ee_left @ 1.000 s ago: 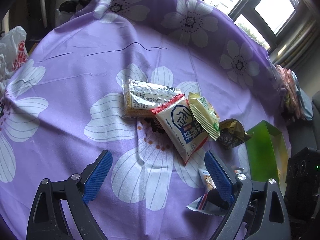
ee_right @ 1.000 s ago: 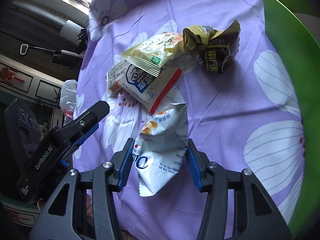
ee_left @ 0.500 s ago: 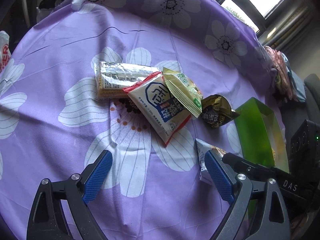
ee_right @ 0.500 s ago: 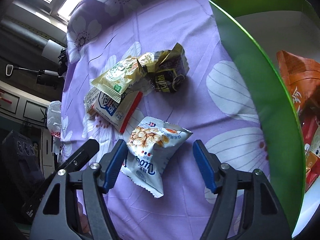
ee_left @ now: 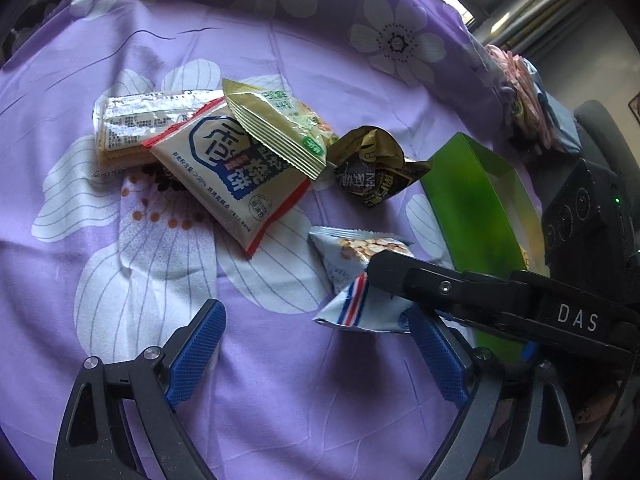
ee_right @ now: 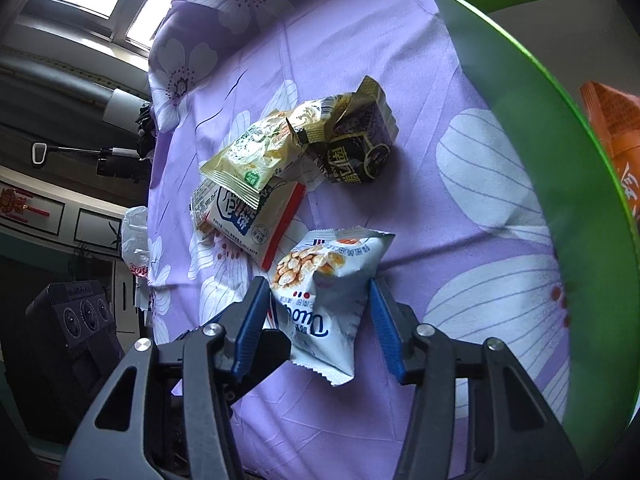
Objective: Organize snacks
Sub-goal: 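Lower the right tool onto the white-and-blue peanut bag and close, then carry the white-and-blue bag into the green box and release it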
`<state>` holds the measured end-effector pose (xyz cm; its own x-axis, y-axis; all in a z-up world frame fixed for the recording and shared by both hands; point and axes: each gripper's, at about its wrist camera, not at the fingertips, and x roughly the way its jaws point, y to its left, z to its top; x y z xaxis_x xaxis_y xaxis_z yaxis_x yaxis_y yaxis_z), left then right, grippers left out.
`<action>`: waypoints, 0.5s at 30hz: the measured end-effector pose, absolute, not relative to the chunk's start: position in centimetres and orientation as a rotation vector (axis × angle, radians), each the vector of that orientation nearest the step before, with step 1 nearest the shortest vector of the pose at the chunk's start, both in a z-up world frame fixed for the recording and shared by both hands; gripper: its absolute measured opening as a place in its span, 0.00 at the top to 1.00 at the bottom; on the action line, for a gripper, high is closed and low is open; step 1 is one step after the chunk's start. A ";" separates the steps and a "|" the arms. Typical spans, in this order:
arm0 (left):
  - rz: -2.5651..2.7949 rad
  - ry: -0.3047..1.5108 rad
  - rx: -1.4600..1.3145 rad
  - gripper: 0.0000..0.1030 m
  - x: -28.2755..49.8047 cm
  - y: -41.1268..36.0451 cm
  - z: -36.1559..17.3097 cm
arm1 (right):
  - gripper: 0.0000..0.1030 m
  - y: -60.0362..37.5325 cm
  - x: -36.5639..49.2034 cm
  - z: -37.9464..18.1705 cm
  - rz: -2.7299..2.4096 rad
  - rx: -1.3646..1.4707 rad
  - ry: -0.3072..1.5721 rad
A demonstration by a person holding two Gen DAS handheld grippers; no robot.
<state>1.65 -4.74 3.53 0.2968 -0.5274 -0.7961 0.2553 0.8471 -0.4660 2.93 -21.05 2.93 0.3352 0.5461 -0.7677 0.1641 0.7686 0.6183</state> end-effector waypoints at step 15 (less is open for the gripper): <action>-0.601 0.991 -0.205 0.42 0.2 -6.0 6.0 | 0.62 -20.4 2.6 4.0 0.389 0.757 1.173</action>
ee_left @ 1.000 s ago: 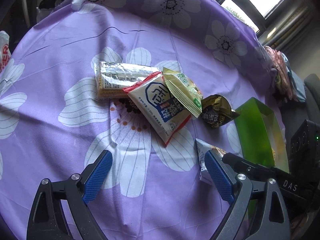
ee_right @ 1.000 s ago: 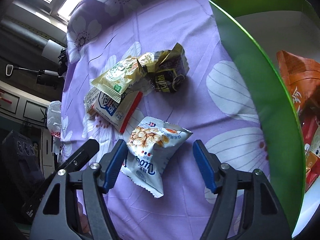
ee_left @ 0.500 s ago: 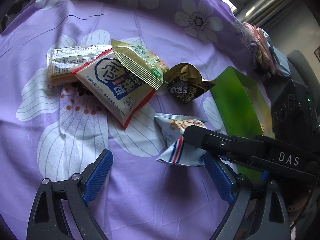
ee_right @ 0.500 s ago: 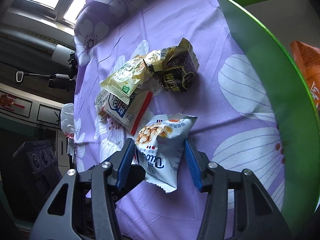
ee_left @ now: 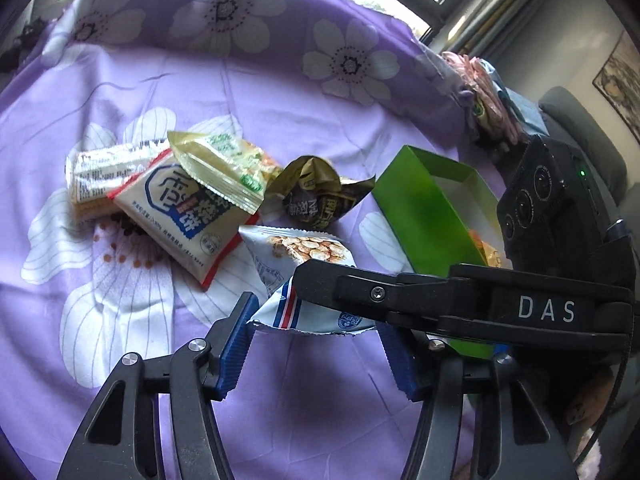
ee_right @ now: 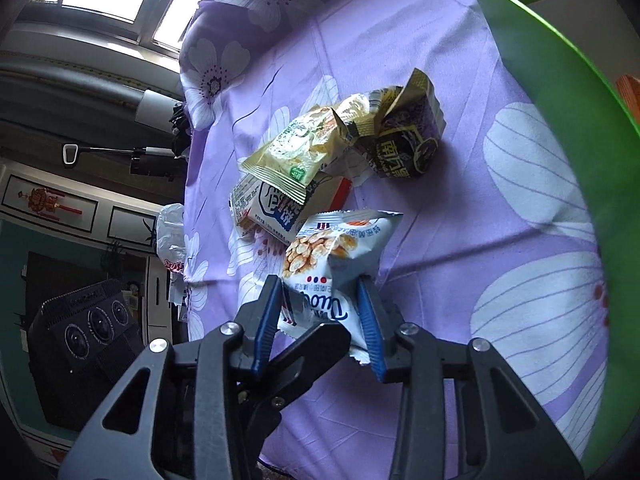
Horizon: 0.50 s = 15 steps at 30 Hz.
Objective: Organize snacks
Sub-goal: 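Carry the white-and-blue bag into the green box and release it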
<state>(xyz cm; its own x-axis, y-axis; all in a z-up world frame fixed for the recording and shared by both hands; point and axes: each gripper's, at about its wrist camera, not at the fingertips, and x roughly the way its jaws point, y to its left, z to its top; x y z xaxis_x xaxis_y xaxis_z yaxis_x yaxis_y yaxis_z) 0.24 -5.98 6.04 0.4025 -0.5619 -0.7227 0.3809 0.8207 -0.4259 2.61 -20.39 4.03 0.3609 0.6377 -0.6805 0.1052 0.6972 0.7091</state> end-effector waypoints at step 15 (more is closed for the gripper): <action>-0.728 0.655 -0.058 0.42 -3.3 -12.4 15.6 | 0.57 -25.9 -1.4 13.6 0.379 0.765 0.816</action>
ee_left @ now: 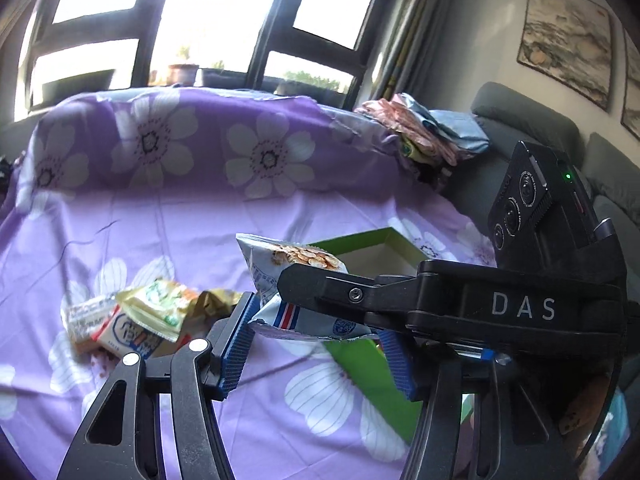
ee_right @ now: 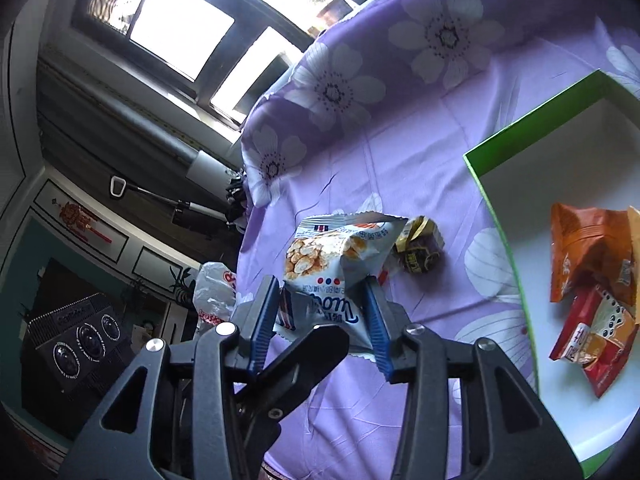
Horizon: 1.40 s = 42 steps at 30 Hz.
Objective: Organize snacks
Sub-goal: 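Carry the white-and-blue bag into the green box and release it, then withdraw the right tool from the box and hover over the pile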
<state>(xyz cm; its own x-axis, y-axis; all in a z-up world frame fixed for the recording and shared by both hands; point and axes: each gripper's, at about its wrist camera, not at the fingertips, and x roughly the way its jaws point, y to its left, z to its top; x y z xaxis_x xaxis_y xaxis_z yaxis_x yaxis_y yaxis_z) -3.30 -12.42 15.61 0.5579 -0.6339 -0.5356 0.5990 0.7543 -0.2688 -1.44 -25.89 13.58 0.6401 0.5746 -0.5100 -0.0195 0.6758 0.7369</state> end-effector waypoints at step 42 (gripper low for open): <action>-0.879 0.836 -0.105 0.38 -1.4 -21.3 12.6 | 0.32 -39.6 -6.5 11.4 -0.065 0.988 0.749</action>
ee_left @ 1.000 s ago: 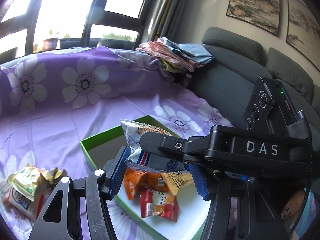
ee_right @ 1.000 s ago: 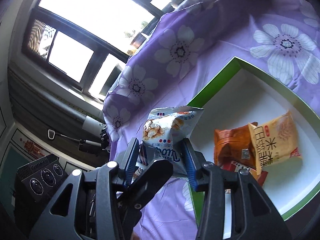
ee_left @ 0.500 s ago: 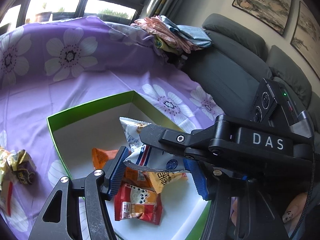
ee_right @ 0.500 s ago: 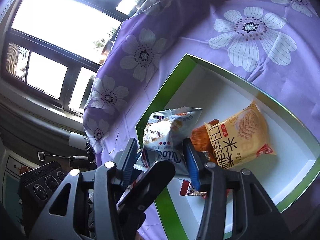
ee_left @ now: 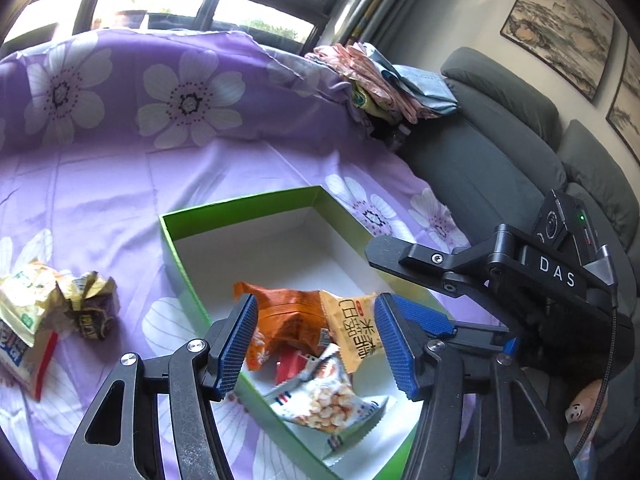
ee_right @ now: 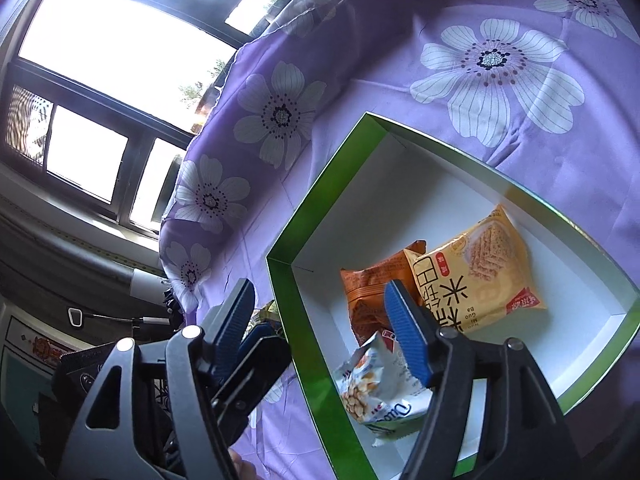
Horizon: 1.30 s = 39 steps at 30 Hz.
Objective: Organize snacks
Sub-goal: 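Withdraw the right tool from the box and hover over the pile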
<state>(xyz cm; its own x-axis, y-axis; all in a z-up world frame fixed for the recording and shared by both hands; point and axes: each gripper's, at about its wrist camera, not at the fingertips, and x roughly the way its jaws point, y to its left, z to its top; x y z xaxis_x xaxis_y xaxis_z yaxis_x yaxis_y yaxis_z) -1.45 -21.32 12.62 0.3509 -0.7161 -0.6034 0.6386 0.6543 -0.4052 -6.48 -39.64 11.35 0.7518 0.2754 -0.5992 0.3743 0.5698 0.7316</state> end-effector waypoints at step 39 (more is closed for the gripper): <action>-0.044 0.888 -0.286 0.14 2.0 4.8 7.7 | 0.01 -23.9 0.2 11.4 0.044 0.522 0.794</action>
<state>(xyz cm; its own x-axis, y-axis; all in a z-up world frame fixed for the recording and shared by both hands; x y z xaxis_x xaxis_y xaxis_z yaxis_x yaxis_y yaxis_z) 1.95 4.78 7.70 0.6328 -0.1563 -0.7584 -0.0796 0.9611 -0.2645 0.17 -23.88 11.36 0.7073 0.2295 -0.6686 0.1545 0.8728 0.4630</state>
